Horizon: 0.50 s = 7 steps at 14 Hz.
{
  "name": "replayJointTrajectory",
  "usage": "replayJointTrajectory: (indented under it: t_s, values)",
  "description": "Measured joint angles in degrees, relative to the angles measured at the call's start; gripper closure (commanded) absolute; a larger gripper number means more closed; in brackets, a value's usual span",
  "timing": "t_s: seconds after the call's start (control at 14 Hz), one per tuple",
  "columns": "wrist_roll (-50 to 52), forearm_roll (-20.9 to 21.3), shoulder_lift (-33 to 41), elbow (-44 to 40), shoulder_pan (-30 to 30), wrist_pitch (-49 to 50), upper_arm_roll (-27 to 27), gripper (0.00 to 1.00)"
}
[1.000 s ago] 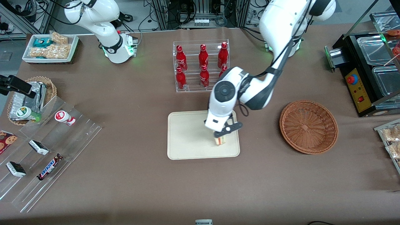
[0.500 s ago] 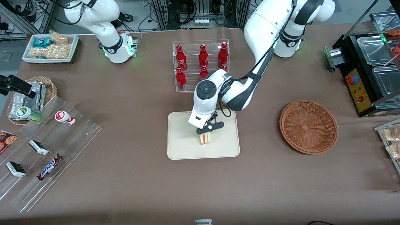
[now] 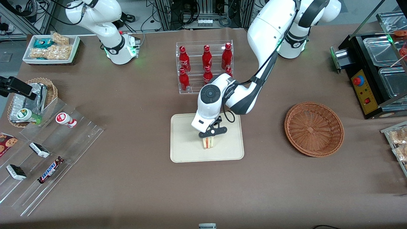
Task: Place sandwich from basket to tray
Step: 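Lower the sandwich onto the tray and open the left gripper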
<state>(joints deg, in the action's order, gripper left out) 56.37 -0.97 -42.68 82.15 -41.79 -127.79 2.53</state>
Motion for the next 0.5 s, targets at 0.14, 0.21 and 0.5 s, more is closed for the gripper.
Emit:
replayJointTrajectory:
  t_s: [0.14,0.21,0.5]
  values:
    - [0.02,0.02,0.22,-0.56,0.00,-0.23,-0.02,0.00]
    - [0.02,0.04,0.76,-1.06,0.01,-0.06,-0.04,0.00]
    - [-0.97,0.13,7.25,-2.83,0.84,6.90,-1.01,0.00]
